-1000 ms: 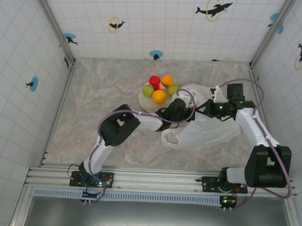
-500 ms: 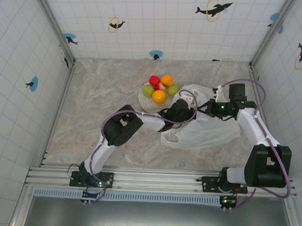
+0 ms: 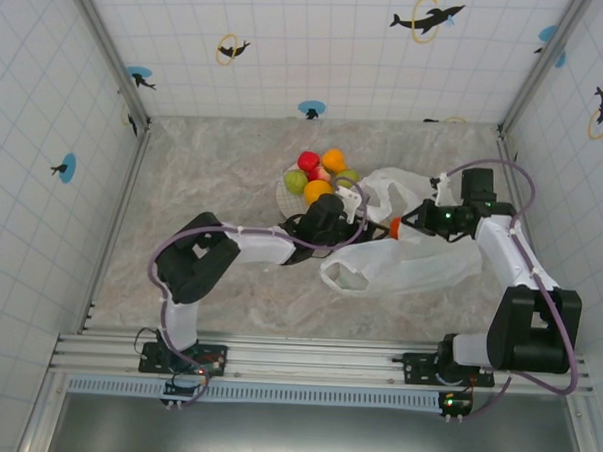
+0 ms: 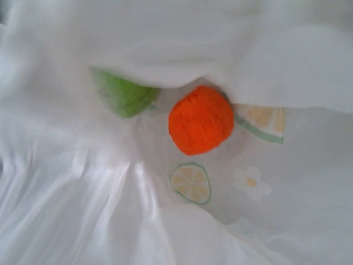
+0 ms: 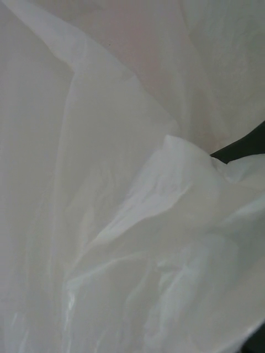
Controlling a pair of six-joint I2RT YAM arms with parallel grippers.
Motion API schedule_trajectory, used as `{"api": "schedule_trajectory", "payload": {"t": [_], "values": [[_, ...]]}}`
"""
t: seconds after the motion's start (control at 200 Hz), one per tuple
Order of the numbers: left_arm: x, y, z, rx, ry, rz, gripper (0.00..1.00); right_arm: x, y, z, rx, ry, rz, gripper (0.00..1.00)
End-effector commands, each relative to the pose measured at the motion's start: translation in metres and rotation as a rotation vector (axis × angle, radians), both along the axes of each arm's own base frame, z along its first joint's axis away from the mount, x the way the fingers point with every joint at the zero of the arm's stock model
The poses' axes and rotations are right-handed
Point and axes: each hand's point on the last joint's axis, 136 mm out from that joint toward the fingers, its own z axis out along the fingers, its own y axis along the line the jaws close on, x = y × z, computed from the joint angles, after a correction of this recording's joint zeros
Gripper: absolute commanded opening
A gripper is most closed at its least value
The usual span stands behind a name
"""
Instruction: Place the fruits into the plastic bag
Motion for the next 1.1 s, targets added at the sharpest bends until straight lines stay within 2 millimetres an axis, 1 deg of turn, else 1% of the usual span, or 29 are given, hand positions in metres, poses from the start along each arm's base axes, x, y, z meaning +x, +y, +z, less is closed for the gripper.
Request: {"api": "schedule_trajectory", "payload": {"t": [0.0,0.035,0.055,0.065,0.08,0.195,0.315,0.405,0.52,0.656,0.781,0.836,0.956,1.096], "values": [[-0.024,0.017,0.007,0.064,-0.040,-0.093,0.82,0.004,-0.002,-0.001,-0.055,-0.006,0.007,0.00],[-0.026,0.025,0.008,0.080,-0.048,-0.088,0.82,0.005,-0.002,-0.001,-0.067,-0.006,0.010,0.00],[-0.025,0.027,0.013,0.080,-0.056,-0.082,0.82,0.005,-0.003,-0.002,-0.074,-0.005,0.011,0.00],[-0.028,0.032,0.008,0.093,-0.049,-0.080,0.82,0.005,-0.003,-0.002,-0.077,-0.004,0.012,0.00],[-0.029,0.036,0.006,0.102,-0.048,-0.077,0.82,0.006,-0.002,-0.002,-0.081,-0.004,0.014,0.00],[-0.031,0.062,0.009,0.138,-0.054,-0.040,0.82,0.006,-0.003,-0.005,-0.124,-0.001,0.026,0.00],[-0.025,0.088,0.016,0.162,-0.079,0.016,0.83,0.005,-0.001,-0.005,-0.138,-0.006,0.046,0.00],[-0.020,0.105,0.016,0.198,-0.090,0.054,0.83,0.004,-0.002,-0.006,-0.146,-0.007,0.054,0.00],[-0.009,0.127,0.021,0.228,-0.100,0.118,0.83,0.004,-0.003,-0.005,-0.157,-0.009,0.053,0.00],[0.012,0.156,0.034,0.215,-0.085,0.233,0.83,0.005,-0.003,-0.003,-0.159,-0.021,0.053,0.00],[0.036,0.186,0.042,0.198,-0.046,0.363,0.84,0.005,-0.004,-0.001,-0.159,-0.026,0.051,0.00],[0.050,0.200,0.046,0.198,-0.027,0.429,0.85,0.005,-0.004,-0.001,-0.159,-0.028,0.051,0.00],[0.075,0.221,0.045,0.222,0.032,0.525,0.85,0.005,-0.002,0.001,-0.152,-0.032,0.053,0.00],[0.094,0.236,0.039,0.247,0.080,0.582,0.85,0.004,0.000,0.006,-0.138,-0.046,0.049,0.00]]}}
